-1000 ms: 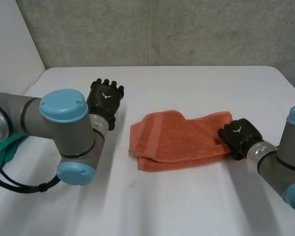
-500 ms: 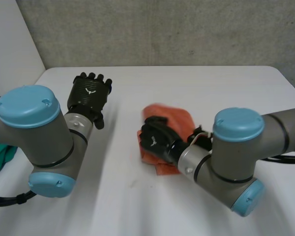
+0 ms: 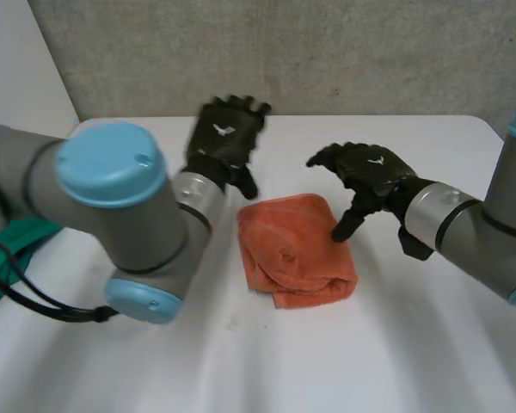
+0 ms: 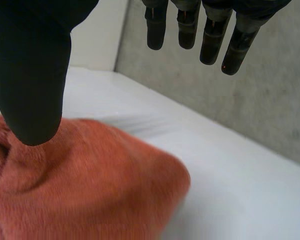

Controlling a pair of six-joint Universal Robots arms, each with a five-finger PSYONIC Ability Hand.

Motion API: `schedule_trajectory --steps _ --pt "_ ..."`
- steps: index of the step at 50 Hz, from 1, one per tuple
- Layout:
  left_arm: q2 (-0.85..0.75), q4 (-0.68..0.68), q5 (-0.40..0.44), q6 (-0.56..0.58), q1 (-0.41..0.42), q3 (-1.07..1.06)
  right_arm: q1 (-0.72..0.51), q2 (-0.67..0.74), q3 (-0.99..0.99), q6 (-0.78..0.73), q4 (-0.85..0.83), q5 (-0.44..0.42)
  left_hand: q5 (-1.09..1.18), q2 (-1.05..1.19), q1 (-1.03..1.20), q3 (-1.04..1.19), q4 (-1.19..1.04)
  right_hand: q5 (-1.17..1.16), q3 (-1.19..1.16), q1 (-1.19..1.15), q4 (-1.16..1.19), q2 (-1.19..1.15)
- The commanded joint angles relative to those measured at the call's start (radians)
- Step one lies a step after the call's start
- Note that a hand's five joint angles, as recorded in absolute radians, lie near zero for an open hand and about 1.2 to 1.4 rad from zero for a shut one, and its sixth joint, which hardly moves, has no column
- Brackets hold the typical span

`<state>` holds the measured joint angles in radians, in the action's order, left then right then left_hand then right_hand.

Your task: Fold the laundry.

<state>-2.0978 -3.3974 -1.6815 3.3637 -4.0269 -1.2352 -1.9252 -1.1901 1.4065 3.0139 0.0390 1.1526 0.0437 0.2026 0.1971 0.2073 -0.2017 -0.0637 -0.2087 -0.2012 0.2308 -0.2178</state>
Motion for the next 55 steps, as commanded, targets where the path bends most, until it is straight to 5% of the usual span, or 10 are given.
schedule_trajectory --steps 1,9,19,33,42,55 --pt "-0.166 0.111 0.029 -0.055 0.065 0.114 0.023 0.168 -0.144 -0.006 0.104 0.009 -0.04 -0.024 -0.019 -0.029 0.023 0.064 0.034 0.027 -0.056 0.043" --pt "-0.309 0.286 -0.024 -0.047 0.054 0.169 0.011 0.362 -0.268 -0.039 0.183 0.012 -0.037 -0.021 -0.016 -0.026 0.021 0.064 0.034 0.027 -0.056 0.043" --pt "-0.306 0.375 -0.041 0.006 0.039 0.145 0.009 0.406 -0.282 -0.194 0.21 0.058 -0.037 -0.021 -0.016 -0.026 0.021 0.064 0.034 0.027 -0.056 0.043" --pt "-0.113 0.343 -0.04 0.043 0.078 0.117 0.022 0.21 -0.17 -0.21 0.151 0.081 -0.044 -0.028 -0.023 -0.033 0.027 0.064 0.034 0.027 -0.056 0.043" --pt "0.085 0.242 -0.041 0.037 0.033 -0.055 0.175 0.025 0.061 -0.014 0.068 0.102 -0.044 -0.028 -0.023 -0.033 0.027 0.064 0.034 0.027 -0.056 0.043" --pt "0.216 0.133 -0.041 0.019 -0.032 -0.311 0.189 0.062 0.238 0.045 0.071 0.013 -0.044 -0.028 -0.023 -0.033 0.027 0.064 0.034 0.027 -0.056 0.043"
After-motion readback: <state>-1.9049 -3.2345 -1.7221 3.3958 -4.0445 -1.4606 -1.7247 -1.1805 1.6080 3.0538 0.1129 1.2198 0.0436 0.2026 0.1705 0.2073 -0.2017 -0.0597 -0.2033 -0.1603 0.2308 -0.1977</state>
